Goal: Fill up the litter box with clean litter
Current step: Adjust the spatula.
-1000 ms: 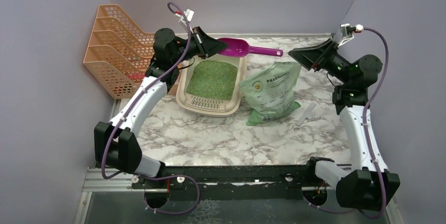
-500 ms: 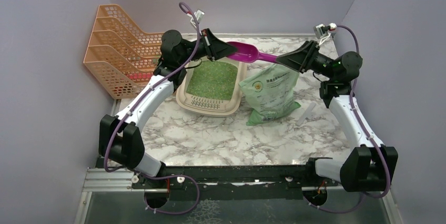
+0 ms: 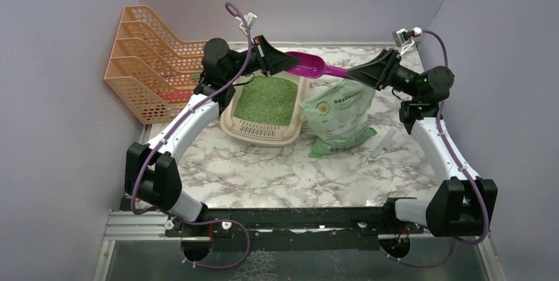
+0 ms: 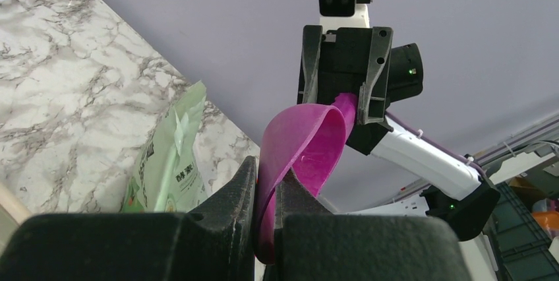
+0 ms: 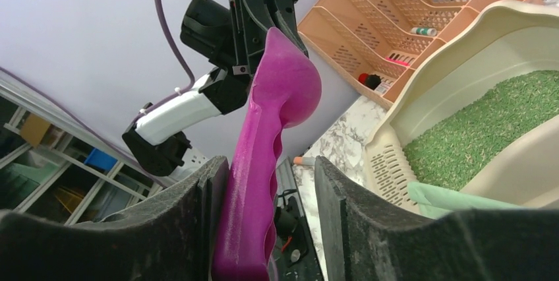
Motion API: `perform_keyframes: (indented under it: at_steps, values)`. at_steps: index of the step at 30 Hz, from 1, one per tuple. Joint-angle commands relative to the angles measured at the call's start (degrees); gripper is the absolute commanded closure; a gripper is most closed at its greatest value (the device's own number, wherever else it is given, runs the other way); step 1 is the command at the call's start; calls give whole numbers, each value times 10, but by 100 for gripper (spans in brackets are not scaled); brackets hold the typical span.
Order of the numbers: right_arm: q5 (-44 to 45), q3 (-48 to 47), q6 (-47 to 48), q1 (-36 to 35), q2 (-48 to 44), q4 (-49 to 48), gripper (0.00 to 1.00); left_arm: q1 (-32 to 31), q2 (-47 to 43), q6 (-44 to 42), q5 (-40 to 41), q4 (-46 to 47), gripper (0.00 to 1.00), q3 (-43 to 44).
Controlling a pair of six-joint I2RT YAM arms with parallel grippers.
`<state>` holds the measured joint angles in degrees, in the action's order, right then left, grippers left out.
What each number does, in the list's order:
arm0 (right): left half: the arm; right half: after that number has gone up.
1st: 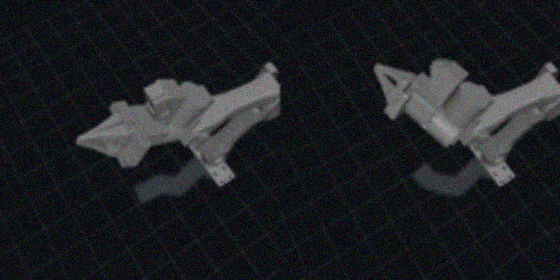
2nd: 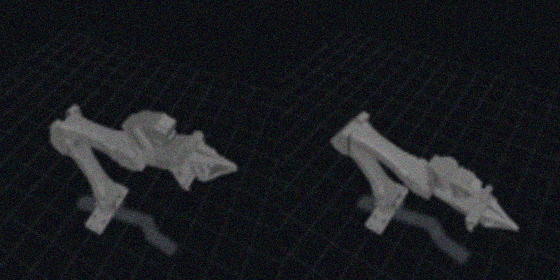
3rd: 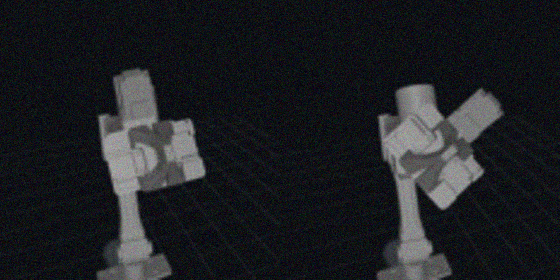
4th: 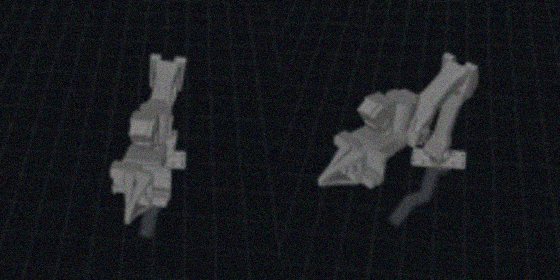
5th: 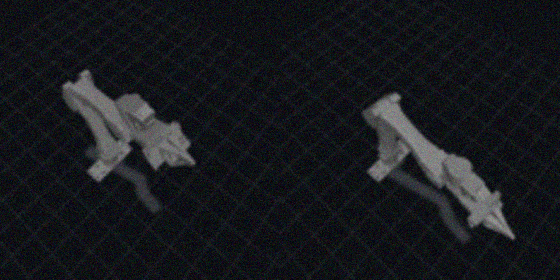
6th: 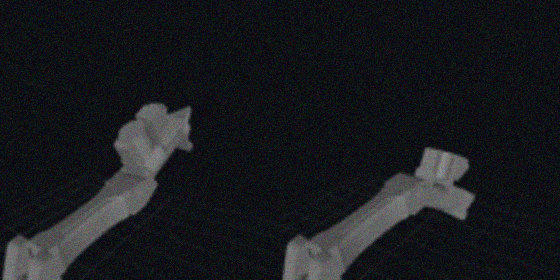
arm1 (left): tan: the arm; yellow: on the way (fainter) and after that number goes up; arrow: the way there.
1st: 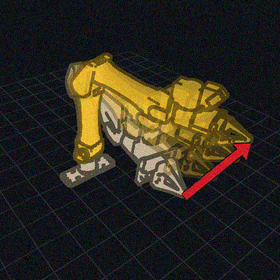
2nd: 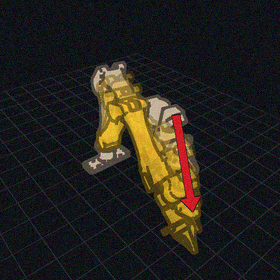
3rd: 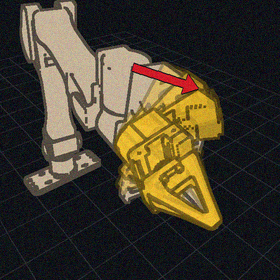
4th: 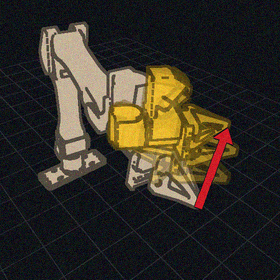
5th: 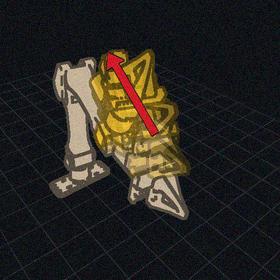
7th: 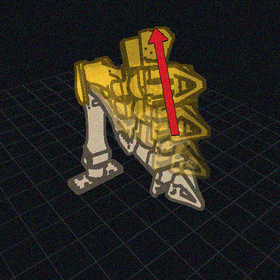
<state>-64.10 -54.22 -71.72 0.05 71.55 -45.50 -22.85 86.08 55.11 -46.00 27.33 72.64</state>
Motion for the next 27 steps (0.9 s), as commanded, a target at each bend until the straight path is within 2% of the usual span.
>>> perform_keyframes:
  at_steps: [1,10,12,15,20,27]
  values:
    - [-23,-17,-12,0,4,-27,45,-3,-6,6,0,36,100,12]
    - [-26,-24,-21,0,6,-34,60,-5,-9,9,11,38,100,2]
    - [-28,-26,-25,-9,7,-34,60,-7,-10,7,16,39,100,0]
    - [-31,-28,-29,-14,7,-33,54,-10,-11,2,22,39,100,0]
    - [-32,-30,-26,-15,7,-31,56,-13,-9,-1,27,39,100,0]
    - [-27,-33,-8,-16,4,-13,71,-17,-5,-3,25,38,100,6]
